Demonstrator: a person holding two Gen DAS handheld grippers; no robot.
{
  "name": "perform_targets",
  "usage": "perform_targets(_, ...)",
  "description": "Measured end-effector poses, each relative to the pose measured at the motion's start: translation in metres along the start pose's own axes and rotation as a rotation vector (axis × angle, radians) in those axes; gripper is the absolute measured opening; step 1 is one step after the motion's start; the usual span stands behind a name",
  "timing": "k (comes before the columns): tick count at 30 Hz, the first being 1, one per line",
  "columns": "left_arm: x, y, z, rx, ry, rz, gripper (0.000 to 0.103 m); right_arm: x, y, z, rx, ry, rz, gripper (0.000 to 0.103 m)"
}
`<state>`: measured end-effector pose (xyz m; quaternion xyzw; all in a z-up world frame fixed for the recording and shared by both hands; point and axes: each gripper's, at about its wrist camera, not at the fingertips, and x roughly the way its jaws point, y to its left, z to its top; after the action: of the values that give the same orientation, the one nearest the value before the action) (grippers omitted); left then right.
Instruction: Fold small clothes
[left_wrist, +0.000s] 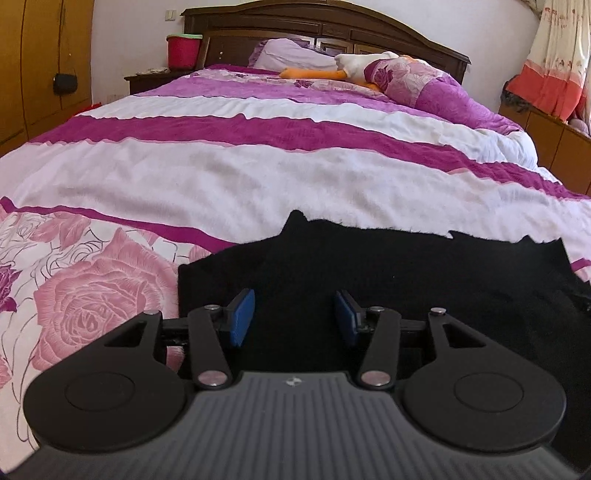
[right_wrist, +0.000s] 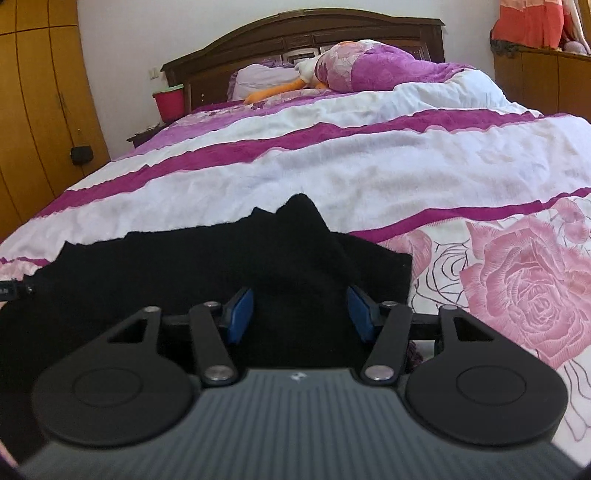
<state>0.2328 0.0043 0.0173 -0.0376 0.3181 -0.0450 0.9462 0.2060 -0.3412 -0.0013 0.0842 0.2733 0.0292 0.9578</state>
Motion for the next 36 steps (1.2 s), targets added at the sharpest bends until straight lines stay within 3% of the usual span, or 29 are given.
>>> perform_targets(5,-0.001,0.0,0.003,0.003,0.006,0.004,0.055,0.001,-0.004,-0.001,0.021,0.0,0.012,0.057)
perform_targets(10,-0.028,0.006,0.01,-0.017,0.029,-0.007,0.057,-0.011,-0.003,0.007,0.043,0.003,0.014,0.058)
perform_targets(20,-0.102,0.027,-0.005,-0.088,0.059,0.01,0.064,-0.091,-0.016,-0.001,0.162,-0.051,0.003,0.059)
perform_targets(27,-0.136,0.016,-0.021,-0.086,0.067,0.016,0.068,-0.13,-0.027,-0.023,0.204,-0.05,-0.016,0.059)
perform_targets(36,-0.152,-0.005,-0.044,-0.085,0.095,0.009,0.072,-0.143,-0.049,-0.057,0.445,-0.028,0.008,0.062)
